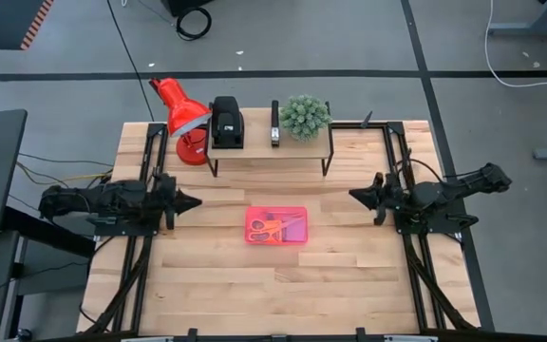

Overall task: Pack school essentials
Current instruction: Return to Home Position

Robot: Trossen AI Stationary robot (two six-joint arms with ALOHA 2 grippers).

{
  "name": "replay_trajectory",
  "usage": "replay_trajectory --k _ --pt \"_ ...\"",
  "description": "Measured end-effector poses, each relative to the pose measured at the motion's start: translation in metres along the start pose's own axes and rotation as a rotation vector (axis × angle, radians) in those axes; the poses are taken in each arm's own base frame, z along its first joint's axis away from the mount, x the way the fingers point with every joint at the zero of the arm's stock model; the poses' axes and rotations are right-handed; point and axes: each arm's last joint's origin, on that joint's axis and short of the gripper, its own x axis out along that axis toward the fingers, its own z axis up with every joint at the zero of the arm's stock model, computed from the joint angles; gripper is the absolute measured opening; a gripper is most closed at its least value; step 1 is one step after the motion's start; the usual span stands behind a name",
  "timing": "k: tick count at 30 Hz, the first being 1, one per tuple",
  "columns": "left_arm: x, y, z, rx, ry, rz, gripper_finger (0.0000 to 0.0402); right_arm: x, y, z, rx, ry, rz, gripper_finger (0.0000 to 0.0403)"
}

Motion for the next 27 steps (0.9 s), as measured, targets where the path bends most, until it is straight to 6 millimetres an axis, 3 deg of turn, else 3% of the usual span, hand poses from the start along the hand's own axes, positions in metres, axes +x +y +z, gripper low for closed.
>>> replay_trajectory --k 3,9,13,20,27 --pt "0.000 0.004 -0.006 0.228 0.062 0.029 0.0013 0.002 0.000 -0.003 -0.241 0.033 -0.004 0.0006" --pt "-0.001 0.009 -0.006 0.304 0.036 0.157 0.0014 0.006 0.000 -0.011 -0.516 0.120 0.013 0.0006" --pt "0.000 0.004 0.001 0.333 -0.041 0.114 0.0004 0.008 -0.001 -0.015 -0.517 0.156 0.004 0.0006" --pt "-0.003 -0.014 0.020 0.384 -0.217 -0.137 0.0009 0.008 -0.001 -0.016 -0.494 0.165 0.001 0.0006" --pt "0.005 -0.009 0.010 0.358 -0.273 -0.150 0.0006 0.008 -0.001 -0.016 -0.470 0.165 -0.001 0.0006"
